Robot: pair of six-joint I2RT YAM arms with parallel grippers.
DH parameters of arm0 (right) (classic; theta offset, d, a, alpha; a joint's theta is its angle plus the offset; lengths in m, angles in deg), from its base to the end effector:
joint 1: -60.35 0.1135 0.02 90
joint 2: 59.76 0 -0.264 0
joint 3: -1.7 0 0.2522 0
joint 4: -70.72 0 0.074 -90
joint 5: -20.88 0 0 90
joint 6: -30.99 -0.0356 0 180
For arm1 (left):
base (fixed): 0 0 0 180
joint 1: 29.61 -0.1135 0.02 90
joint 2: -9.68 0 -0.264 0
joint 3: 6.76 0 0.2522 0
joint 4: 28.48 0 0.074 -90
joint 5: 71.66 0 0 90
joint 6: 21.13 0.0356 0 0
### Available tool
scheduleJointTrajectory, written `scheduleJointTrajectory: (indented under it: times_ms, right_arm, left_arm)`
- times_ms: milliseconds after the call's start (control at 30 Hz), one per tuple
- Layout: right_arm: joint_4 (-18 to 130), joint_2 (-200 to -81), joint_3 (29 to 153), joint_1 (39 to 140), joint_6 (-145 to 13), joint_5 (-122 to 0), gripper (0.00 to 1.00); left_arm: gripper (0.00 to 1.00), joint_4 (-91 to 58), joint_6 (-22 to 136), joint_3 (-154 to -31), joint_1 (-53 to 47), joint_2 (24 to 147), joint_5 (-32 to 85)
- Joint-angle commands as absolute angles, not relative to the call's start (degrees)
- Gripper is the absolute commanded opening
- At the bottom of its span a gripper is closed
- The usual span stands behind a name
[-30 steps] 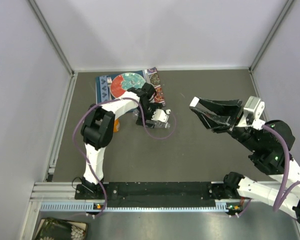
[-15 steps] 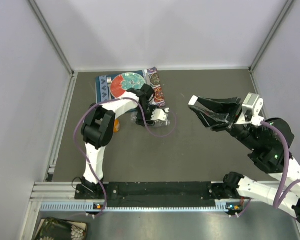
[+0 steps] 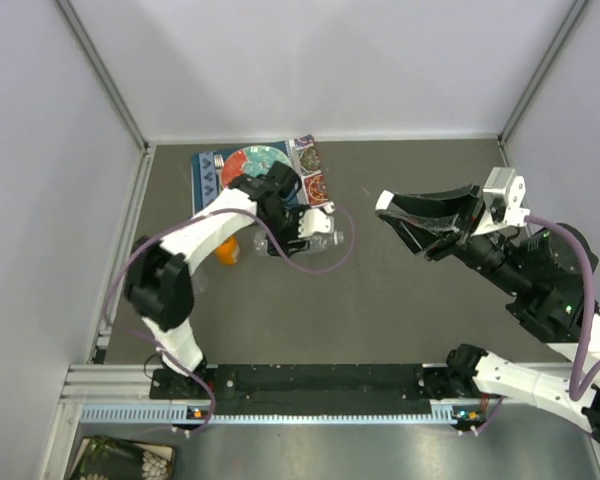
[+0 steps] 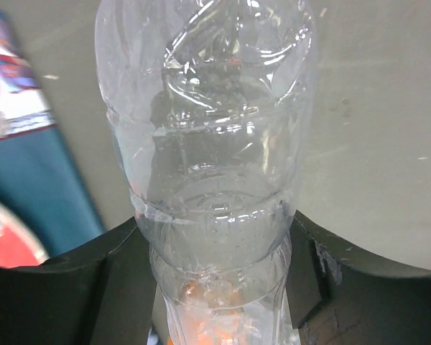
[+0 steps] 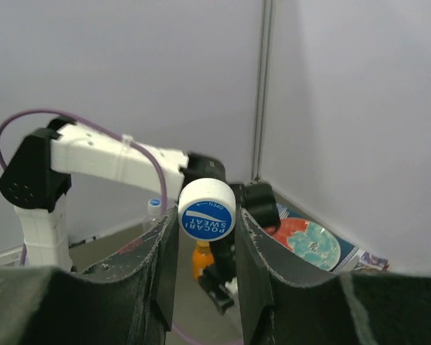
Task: Screw on the bottle caps
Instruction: Pick up the plastic bottle at the center of the board.
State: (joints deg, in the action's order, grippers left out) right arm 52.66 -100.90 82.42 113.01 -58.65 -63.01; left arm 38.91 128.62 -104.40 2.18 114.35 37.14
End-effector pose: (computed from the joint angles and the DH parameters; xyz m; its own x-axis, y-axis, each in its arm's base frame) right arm 0.0682 0.0956 0.4880 0.2278 0.2883 -0.9300 -0.8492 0.5262 -0.0449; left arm 0.3051 -0.2026 0.2343 0.0819 0.9113 -0.4035 0.9956 -0.0560 0.0756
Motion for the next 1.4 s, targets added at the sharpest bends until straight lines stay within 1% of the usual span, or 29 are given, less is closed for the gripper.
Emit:
scheduleJointTrajectory:
  times_ms: [0, 133, 300, 400, 567, 633, 733, 900, 1200, 1367]
  right_arm:
    - [45.63, -100.45, 86.56, 113.52, -65.07, -62.09, 0.24]
    - [39.66, -98.52, 89.46, 113.52, -68.32, -61.21, 0.23]
    - [29.03, -99.74, 92.89, 113.52, -71.75, -57.09, 0.22]
    - [21.58, -104.48, 96.75, 113.52, -71.32, -51.56, 0.22]
    - [13.99, -113.87, 102.64, 113.52, -68.51, -40.31, 0.22]
    - [12.41, -115.56, 103.96, 113.52, -67.36, -36.62, 0.22]
    - [10.65, -118.72, 104.84, 113.61, -64.20, -36.07, 0.21]
    - [9.76, -122.50, 106.60, 113.52, -59.71, -34.93, 0.20]
    - [9.85, -122.86, 108.63, 113.52, -59.27, -34.14, 0.19]
    - [10.72, -123.82, 107.31, 113.43, -59.36, -35.89, 0.17]
  left_arm:
    - [0.57, 50.29, 119.52, -112.97, 3.87, 100.14, 43.20]
    - [0.57, 55.59, 114.50, -119.38, 5.98, 90.57, 45.14]
    - [0.57, 60.86, 108.69, -123.18, 11.95, 84.49, 43.56]
    - [0.57, 64.02, 107.11, -123.00, 13.80, 81.50, 42.77]
    - [0.55, 67.72, 106.23, -120.28, 14.07, 76.58, 42.86]
    - [0.55, 68.34, 105.87, -117.92, 13.98, 74.65, 41.81]
    - [0.54, 68.52, 106.40, -114.84, 13.90, 72.36, 42.68]
    - [0.54, 68.60, 107.63, -113.07, 13.90, 71.47, 43.30]
    - [0.52, 66.85, 108.34, -107.36, 13.98, 69.19, 42.06]
    - [0.52, 65.79, 106.76, -109.37, 13.98, 70.15, 43.65]
